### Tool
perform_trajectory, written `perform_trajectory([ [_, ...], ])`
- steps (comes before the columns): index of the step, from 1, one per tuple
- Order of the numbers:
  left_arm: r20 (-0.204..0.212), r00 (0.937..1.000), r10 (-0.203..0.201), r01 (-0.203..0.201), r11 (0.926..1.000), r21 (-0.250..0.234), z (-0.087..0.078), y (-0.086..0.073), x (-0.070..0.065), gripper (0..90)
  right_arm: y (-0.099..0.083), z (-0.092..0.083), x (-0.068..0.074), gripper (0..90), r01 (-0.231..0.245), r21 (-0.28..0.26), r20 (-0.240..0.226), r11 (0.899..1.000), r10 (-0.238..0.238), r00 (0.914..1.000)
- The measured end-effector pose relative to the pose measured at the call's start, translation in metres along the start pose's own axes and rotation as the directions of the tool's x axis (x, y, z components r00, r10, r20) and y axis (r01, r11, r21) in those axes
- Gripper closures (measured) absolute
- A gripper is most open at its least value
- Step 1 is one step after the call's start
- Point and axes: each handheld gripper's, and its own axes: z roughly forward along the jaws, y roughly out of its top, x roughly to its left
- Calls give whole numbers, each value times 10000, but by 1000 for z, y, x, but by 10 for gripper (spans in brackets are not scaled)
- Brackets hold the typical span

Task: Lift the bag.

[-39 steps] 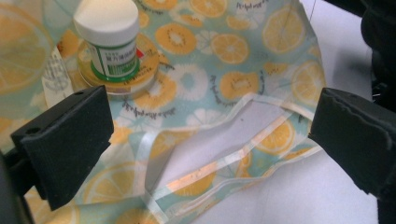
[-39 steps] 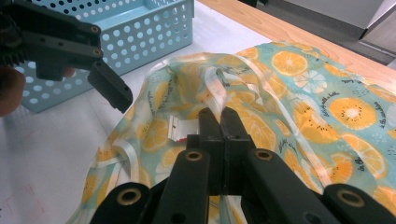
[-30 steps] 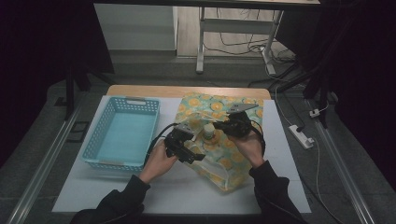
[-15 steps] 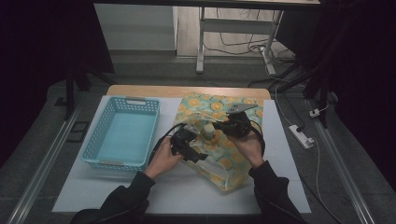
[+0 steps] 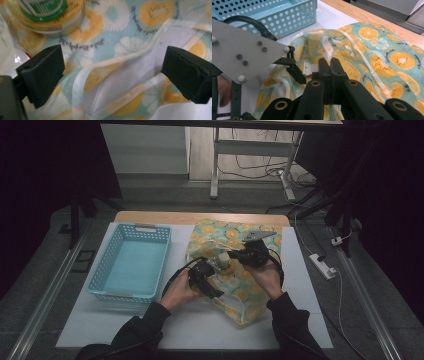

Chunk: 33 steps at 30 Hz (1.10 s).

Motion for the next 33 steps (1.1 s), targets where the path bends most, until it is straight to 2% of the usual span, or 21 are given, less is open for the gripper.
perform_trajectory([
  [4,-244,9996,171,-161,9992,375,2,-5,1,151,0,0,0,900,-20,8,-9,10000,20,10000],
  [6,-512,9983,279,-262,9991,325,1,-7,1,218,0,0,0,900,-15,11,-10,10000,15,10000],
  [10,-503,9983,285,-267,9990,361,-4,-7,1,408,0,0,-1,900,-36,-20,18,10000,36,10000],
  [17,-407,9991,127,-100,9978,655,-7,-4,-2,813,0,0,0,900,-14,11,-11,10000,14,10000],
  [19,-481,9988,-29,65,9972,744,-7,-3,-2,873,0,0,0,900,-17,21,-24,10000,18,10000],
  [22,-650,9965,-526,570,9961,674,-7,-3,-2,889,0,-1,-1,900,-2,42,-45,10000,2,10000],
  [24,-685,9953,-678,714,9961,512,-9,-4,-1,890,0,0,-1,900,7,64,-75,10000,-7,10000],
  [27,-600,9946,-842,861,9958,298,-14,-4,-2,890,0,0,0,900,17,117,-112,9999,-16,9999],
  [30,-640,9946,-816,817,9967,-24,-23,-2,-4,891,0,0,0,900,27,133,-132,9999,-25,9999],
  [33,-502,9947,-893,873,9953,-410,-30,0,-3,891,2,-1,2,900,102,100,-137,9999,-101,9999],
])
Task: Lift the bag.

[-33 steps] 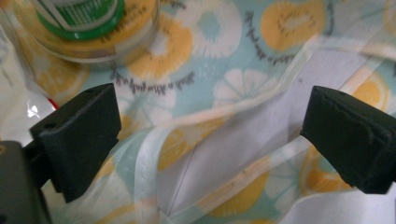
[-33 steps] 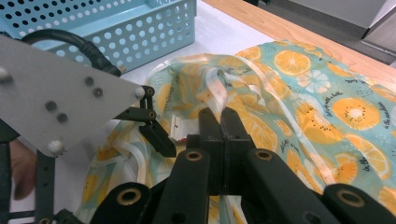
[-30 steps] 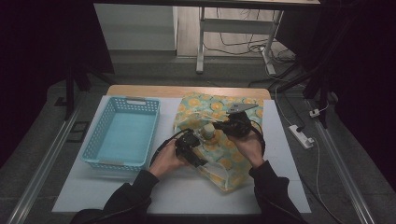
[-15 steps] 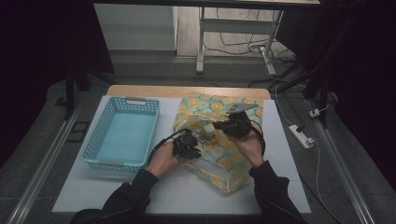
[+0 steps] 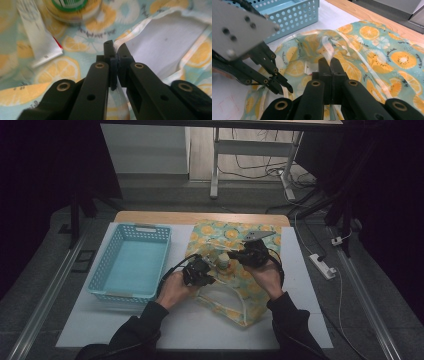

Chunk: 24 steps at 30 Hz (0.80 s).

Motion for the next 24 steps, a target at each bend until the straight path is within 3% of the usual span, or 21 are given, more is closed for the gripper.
perform_trajectory([
  [7,511,9969,-604,622,9975,-349,-9,4,6,892,7,-3,4,900,128,-65,-70,9999,-128,9999],
  [19,439,9969,-656,677,9965,-484,-36,17,10,892,14,-8,7,900,80,-36,-260,10000,-81,9996],
  [24,593,9951,-785,828,9939,-727,-48,21,14,892,20,-11,9,900,206,105,-283,9997,-203,9994],
])
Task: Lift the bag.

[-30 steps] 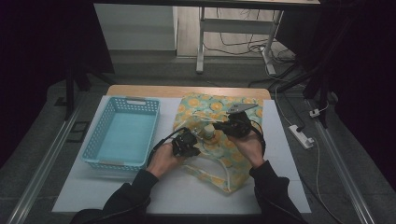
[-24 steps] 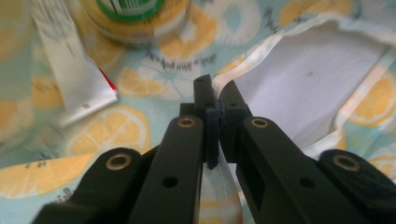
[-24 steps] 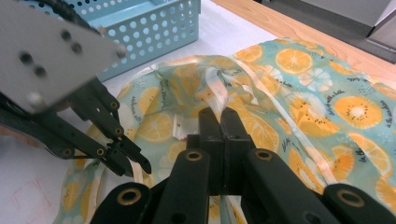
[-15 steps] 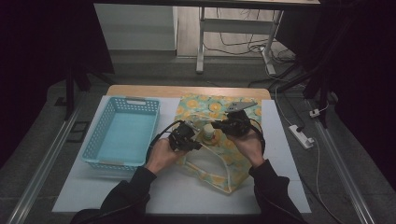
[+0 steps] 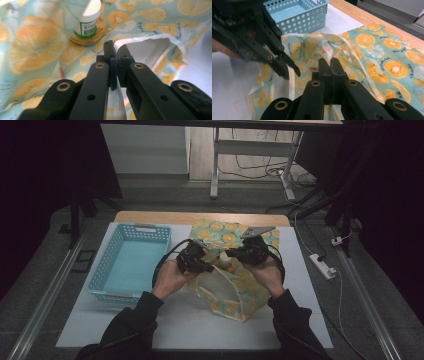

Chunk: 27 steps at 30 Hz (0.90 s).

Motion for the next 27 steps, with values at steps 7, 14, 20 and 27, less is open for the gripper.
perform_trajectory([
  [7,98,9999,-96,98,9997,-213,-15,9,1,892,11,-8,4,900,212,100,32,9997,-212,9998],
  [14,266,9994,-221,232,9988,-436,-31,18,4,892,18,-14,8,900,356,150,-59,9993,-355,9994],
  [20,463,9984,-338,364,9978,-559,-42,24,6,892,24,-19,11,900,378,157,-258,9992,-374,9990],
  [27,693,9968,-410,467,9955,-820,-57,31,10,892,34,-25,19,900,508,45,-587,9987,-504,9970],
])
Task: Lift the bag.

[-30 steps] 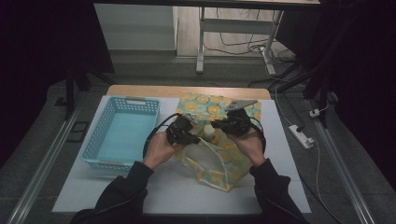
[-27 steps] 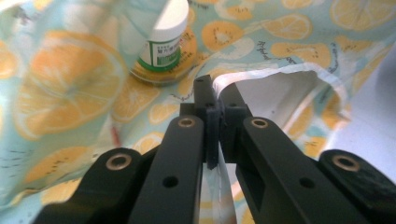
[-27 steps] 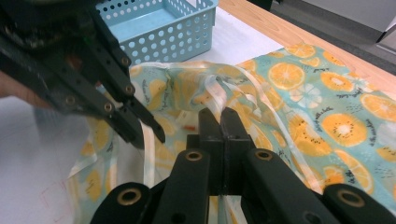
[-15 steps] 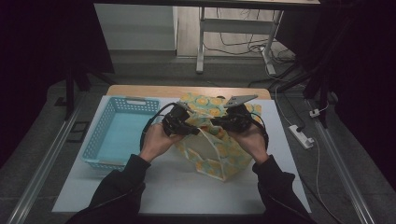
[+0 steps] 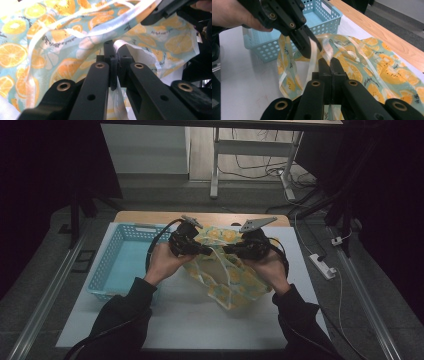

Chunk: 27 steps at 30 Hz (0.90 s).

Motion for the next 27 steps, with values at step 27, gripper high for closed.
perform_trajectory([
  [27,162,9998,102,-85,9949,-1002,-62,53,-2,892,51,-33,10,900,493,-517,-177,9974,-503,9986],
])
